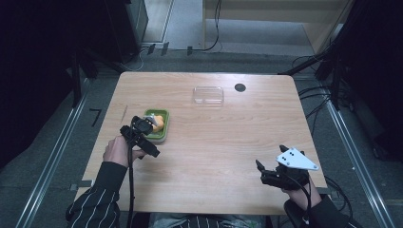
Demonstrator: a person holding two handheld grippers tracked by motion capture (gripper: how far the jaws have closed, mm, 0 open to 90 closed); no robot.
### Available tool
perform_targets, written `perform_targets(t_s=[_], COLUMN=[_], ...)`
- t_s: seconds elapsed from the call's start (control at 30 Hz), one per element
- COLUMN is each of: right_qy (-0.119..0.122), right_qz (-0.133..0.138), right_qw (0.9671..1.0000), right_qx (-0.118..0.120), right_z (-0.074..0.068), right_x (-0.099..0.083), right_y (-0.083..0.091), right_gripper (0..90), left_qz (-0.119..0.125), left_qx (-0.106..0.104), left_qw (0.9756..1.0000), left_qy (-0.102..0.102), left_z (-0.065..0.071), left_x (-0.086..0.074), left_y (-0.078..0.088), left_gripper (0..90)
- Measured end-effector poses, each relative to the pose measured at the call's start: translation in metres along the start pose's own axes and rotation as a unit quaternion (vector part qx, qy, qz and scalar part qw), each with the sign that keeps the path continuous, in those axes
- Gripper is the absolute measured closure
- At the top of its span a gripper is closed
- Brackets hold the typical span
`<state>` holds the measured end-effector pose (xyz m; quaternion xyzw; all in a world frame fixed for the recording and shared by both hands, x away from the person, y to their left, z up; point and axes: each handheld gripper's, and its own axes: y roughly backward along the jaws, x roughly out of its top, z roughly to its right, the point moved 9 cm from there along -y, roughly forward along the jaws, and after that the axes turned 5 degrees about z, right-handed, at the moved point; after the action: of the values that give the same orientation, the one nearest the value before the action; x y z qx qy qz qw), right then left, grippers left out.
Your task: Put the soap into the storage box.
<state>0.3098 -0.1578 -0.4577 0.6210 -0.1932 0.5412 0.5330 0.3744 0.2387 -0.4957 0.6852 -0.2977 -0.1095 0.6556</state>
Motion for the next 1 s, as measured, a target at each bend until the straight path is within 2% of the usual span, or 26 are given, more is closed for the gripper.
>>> perform_targets(t_s=[0.23, 0.5, 0.83, 1.0], right_qy=[0.001, 0.001, 0.001, 0.002], right_qz=[0.0, 0.0, -0.001, 0.0], right_qw=[1.0, 1.0, 1.0, 1.0], right_qx=[0.0, 0.001, 0.001, 0.002], right_z=[0.0, -0.001, -0.002, -0.001], right_x=[0.0, 0.0, 0.0, 0.0], right_y=[0.0, 0.0, 0.0, 0.0], right_gripper=[13.7, 13.7, 13.7, 13.7], left_qz=[-0.009, -0.012, -0.036, -0.041], left_qx=[-0.009, -0.018, -0.037, -0.043], left_qw=[0.9999, 0.9998, 0.9986, 0.9982], left_qy=[-0.007, -0.001, -0.007, -0.007], left_z=[0.009, 0.015, 0.03, 0.036], left_x=[-0.018, -0.036, -0.059, -0.074], left_y=[0.0, -0.001, -0.007, -0.008], left_gripper=[0.0, 0.0, 0.0, 0.0])
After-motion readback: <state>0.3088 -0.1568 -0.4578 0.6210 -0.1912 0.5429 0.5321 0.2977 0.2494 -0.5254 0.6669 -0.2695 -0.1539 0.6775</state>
